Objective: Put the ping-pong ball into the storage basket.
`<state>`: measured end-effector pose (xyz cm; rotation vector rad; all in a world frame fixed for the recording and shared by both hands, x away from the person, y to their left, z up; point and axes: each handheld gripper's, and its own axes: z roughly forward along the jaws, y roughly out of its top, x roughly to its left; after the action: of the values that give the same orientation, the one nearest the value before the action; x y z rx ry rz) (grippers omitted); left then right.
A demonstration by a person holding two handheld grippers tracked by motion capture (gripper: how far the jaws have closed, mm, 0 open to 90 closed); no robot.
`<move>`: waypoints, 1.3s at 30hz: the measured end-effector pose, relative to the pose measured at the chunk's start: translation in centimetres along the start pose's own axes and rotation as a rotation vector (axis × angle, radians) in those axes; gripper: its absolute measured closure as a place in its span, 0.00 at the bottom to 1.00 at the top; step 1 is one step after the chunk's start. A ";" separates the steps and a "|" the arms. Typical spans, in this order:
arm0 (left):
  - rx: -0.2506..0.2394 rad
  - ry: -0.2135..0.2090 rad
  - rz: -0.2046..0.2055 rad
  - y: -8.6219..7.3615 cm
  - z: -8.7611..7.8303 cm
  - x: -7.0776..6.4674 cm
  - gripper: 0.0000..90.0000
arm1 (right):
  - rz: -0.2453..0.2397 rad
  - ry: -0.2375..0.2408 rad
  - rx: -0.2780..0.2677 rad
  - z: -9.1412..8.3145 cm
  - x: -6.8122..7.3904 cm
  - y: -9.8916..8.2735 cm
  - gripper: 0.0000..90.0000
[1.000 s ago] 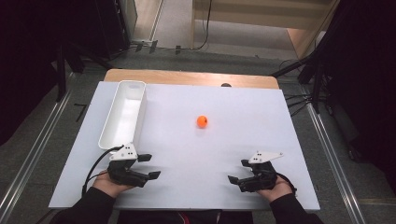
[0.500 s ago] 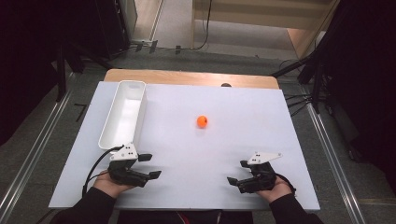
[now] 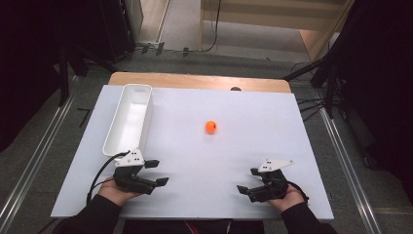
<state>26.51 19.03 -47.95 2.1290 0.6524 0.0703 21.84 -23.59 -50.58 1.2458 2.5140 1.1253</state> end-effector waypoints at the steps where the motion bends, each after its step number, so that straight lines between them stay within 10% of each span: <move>1: 0.000 0.001 0.001 0.0 0.0 0.0 0.29 | 0.004 0.001 0.002 0.0 0.0 0.0 0.15; 39: -0.040 -0.040 -0.036 2.0 1.8 -0.1 0.22 | 0.009 0.005 0.002 0.1 -0.4 -0.2 0.15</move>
<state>27.77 16.72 -47.52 2.0744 0.6600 0.0206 21.98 -23.88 -50.82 1.2584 2.5164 1.1291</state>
